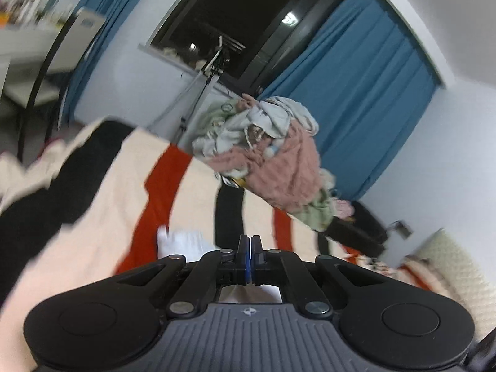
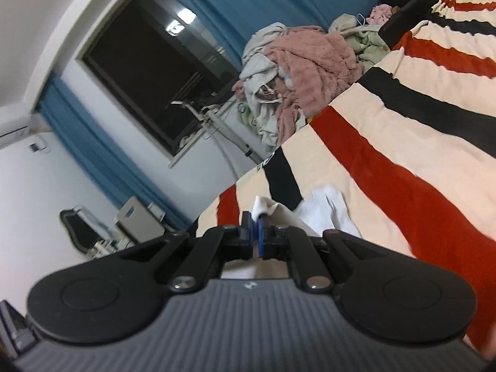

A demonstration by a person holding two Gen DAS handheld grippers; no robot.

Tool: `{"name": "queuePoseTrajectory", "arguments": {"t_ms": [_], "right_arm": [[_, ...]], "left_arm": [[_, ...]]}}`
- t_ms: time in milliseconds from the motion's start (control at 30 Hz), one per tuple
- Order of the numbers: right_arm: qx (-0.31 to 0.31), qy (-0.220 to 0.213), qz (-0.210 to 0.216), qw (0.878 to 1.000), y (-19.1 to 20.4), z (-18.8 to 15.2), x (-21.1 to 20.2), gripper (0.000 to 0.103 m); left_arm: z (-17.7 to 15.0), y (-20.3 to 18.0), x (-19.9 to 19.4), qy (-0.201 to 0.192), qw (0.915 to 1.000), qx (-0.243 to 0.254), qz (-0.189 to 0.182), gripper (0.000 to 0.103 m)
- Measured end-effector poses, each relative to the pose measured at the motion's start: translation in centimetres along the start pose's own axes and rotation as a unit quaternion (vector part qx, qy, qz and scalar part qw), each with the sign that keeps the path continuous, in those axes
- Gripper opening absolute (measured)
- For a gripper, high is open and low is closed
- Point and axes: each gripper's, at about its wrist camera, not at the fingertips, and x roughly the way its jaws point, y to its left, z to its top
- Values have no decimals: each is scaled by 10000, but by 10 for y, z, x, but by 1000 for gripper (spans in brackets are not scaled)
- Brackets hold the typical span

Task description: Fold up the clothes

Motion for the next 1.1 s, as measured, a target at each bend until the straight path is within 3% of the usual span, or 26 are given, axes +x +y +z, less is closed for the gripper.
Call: {"name": "queuePoseTrajectory", "arguments": {"t_ms": [267, 433, 567, 700, 767, 800, 833, 867, 933, 1000, 1100], "right_arm": [[-28, 691, -646, 9955, -29, 29, 161, 6], [-232, 953, -845, 9916, -50, 24, 222, 6], [-237, 1232, -815, 9888, -68, 17, 250, 9], [-329, 1529, -690, 9853, -71, 18, 249, 16], [-559, 1613, -585, 9836, -64, 21, 241, 36], [-595, 1675, -490, 9828, -61, 22, 235, 61], [-536, 1720, -311, 9831, -60, 24, 227, 75], [-386, 1708, -105, 9845, -61, 26, 218, 75], [-58, 1645, 58, 9863, -64, 27, 199, 74], [71, 1585, -24, 9873, -67, 27, 181, 74], [-203, 1597, -313, 9865, -68, 19, 162, 64]], "left_arm": [[31, 32, 164, 378, 9987, -27, 331, 0], [28, 56, 245, 686, 9945, 400, 677, 0], [18, 78, 284, 1056, 9901, 448, 809, 0], [18, 84, 282, 1132, 9904, 544, 581, 3], [19, 86, 273, 1186, 9910, 487, 387, 17], [19, 86, 267, 1220, 9910, 472, 283, 21], [19, 84, 258, 1246, 9907, 495, 219, 30], [18, 83, 250, 1265, 9905, 518, 161, 39], [14, 84, 231, 1265, 9907, 487, 123, 47], [7, 88, 214, 1315, 9907, 362, 22, 47], [-5, 93, 196, 1378, 9901, 251, -8, 47]]}}
